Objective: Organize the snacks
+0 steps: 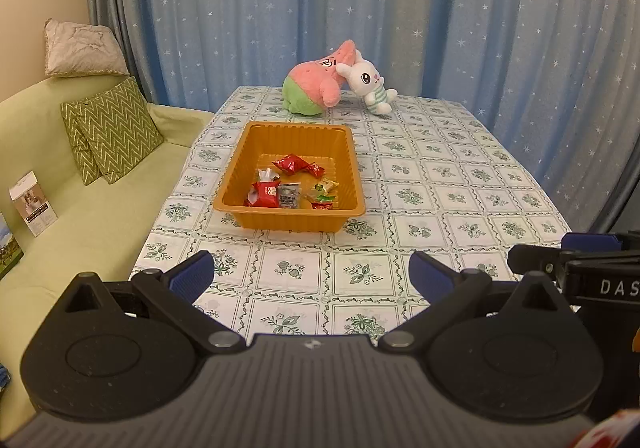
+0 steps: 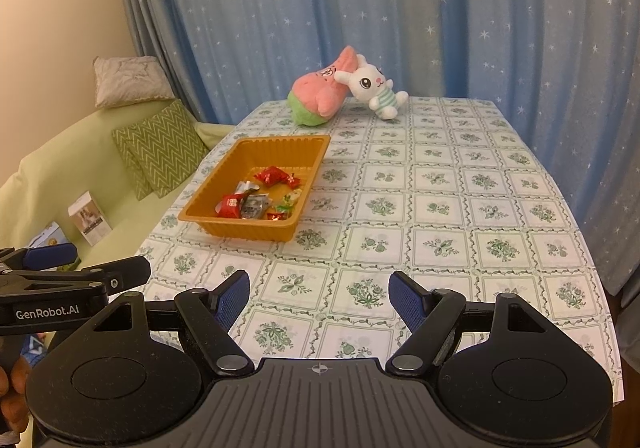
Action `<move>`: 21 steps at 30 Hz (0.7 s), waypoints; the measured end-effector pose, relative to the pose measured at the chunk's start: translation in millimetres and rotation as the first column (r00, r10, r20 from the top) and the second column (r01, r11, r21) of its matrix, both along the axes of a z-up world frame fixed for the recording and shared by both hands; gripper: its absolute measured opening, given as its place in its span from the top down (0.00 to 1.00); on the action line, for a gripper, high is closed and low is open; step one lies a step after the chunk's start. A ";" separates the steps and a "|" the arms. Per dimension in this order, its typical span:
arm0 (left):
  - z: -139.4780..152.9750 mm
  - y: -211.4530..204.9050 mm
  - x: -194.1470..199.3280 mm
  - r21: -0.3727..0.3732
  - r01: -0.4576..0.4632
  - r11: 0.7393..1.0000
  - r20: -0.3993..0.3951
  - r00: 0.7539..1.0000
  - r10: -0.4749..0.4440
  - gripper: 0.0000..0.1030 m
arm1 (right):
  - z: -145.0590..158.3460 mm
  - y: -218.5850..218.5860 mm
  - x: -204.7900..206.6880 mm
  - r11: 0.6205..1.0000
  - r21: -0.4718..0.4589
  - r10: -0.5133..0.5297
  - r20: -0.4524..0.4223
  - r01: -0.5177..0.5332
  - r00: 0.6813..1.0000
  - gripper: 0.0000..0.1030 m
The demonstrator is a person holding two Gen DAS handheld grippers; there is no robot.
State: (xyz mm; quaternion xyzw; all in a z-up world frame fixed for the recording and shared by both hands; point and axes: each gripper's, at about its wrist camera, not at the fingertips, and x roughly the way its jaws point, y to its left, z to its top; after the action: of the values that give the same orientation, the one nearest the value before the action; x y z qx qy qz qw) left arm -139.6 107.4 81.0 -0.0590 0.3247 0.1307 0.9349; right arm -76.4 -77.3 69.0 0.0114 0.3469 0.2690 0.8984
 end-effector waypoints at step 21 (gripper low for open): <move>0.7 2.0 -1.9 -0.004 0.000 1.000 0.003 1.000 0.000 0.00 | -3.4 0.6 -0.8 1.000 0.000 -0.001 -0.003 0.001 1.000 0.26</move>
State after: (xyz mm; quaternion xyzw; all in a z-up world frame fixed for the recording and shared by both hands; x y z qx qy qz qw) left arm -141.4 109.4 81.7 -0.0612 0.3235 0.1297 0.9353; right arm -77.2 -76.7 65.7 0.0122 0.3484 0.2685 0.8980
